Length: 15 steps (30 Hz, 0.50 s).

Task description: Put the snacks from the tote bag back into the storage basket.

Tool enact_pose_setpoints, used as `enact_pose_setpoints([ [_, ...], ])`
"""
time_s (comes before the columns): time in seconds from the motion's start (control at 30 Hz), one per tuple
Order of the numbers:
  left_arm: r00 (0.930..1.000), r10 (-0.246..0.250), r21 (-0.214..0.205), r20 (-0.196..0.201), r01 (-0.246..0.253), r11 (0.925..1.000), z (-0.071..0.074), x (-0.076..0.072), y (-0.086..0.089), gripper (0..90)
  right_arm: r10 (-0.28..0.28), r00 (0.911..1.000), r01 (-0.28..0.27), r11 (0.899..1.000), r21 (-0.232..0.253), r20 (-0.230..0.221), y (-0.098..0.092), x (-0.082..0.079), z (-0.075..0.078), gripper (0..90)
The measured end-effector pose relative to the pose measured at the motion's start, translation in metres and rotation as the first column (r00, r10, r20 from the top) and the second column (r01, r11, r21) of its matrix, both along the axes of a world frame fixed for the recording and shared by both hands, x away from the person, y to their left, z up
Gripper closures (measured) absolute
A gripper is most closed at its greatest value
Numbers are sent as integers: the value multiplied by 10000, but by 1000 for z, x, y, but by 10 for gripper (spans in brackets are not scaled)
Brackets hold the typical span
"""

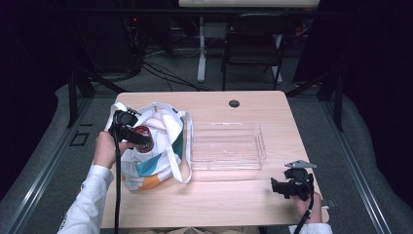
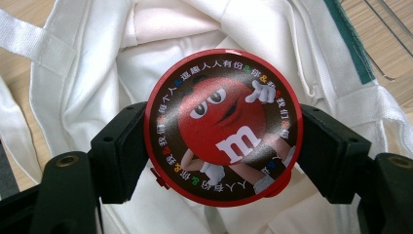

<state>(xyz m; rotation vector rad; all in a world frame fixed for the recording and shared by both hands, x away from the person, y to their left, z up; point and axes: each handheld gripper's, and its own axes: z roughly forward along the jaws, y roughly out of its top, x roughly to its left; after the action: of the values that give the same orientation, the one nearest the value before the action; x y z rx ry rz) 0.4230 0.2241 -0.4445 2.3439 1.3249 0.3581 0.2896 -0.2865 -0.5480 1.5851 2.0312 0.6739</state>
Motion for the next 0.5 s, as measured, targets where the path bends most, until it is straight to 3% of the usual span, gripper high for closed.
enact_pose_setpoints([
  [0.5, 9998, -169, 186, 116, 167, 9997, 22, 2, -7, 258, 74, 10000, -74, 10000, 4, -38, -1, -1, 0, 140],
])
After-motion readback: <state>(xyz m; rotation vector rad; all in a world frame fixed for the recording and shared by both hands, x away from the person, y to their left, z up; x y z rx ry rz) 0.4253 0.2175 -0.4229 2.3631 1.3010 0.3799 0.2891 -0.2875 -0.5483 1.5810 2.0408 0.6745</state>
